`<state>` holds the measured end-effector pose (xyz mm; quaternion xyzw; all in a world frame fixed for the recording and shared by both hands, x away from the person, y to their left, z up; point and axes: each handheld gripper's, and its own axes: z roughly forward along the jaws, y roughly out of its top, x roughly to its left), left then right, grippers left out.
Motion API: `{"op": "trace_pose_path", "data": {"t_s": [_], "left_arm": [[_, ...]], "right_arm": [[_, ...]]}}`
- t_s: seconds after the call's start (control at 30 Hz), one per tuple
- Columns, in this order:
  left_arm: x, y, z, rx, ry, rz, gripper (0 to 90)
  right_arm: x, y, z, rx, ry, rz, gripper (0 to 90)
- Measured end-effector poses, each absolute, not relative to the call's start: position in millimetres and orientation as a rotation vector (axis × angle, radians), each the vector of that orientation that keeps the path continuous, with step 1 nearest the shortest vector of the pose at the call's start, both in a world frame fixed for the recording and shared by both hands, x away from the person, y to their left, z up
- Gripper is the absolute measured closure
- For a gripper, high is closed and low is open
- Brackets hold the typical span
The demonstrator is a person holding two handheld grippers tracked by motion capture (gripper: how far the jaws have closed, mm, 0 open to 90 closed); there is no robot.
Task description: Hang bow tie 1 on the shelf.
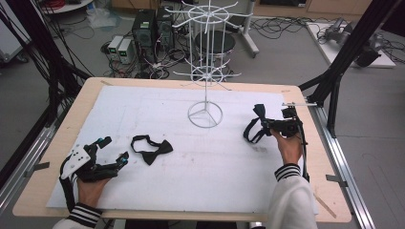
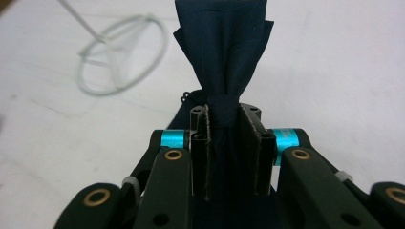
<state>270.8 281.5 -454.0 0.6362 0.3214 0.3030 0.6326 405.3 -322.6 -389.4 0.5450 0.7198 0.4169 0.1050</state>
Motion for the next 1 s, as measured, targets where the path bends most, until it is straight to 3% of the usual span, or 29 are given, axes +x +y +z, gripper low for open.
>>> {"op": "trace_pose_path", "data": {"t_s": [1.0], "left_arm": [[270.8, 281.5, -454.0, 1.456, 0.738, 0.695, 11.4]], "right_arm": [[388.1, -308.0, -360.4, 1.186, 2.031, 1.481, 76.0]]}}
